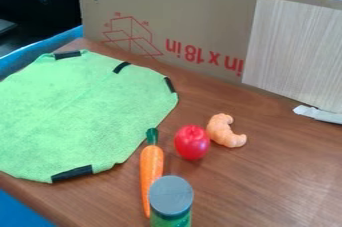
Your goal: Fold the cloth from bottom left to top right
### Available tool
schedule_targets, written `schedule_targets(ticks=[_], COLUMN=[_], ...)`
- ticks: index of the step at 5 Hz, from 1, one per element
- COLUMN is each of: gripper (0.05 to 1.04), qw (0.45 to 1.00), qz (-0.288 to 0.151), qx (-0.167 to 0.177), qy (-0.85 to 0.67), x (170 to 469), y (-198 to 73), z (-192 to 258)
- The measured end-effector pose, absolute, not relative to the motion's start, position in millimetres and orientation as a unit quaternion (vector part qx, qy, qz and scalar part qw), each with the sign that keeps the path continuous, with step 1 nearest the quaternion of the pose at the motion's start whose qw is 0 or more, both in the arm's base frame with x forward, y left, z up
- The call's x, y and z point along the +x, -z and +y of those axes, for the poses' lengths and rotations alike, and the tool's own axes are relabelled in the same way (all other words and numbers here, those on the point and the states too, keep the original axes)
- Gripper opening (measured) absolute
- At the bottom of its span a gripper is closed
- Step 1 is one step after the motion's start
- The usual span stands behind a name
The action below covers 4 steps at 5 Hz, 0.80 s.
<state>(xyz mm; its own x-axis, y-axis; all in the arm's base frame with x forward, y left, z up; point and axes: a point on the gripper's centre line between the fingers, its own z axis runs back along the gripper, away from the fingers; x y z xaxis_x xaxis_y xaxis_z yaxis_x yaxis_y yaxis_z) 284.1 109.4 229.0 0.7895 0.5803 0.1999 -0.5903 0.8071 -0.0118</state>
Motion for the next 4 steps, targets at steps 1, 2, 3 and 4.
schedule_targets(ticks=[1, 2, 3, 4], gripper=[0.999, 0.999, 0.999, 0.999], qw=[0.948, 0.951, 0.957, 0.951], qz=[-0.084, -0.066, -0.039, -0.043], qx=[0.022, -0.007, -0.041, -0.053], qy=[-0.308, -0.301, -0.285, -0.302], x=[286, 285, 290, 289], y=[-221, -206, -196, -190], z=[109, 128, 136, 155])
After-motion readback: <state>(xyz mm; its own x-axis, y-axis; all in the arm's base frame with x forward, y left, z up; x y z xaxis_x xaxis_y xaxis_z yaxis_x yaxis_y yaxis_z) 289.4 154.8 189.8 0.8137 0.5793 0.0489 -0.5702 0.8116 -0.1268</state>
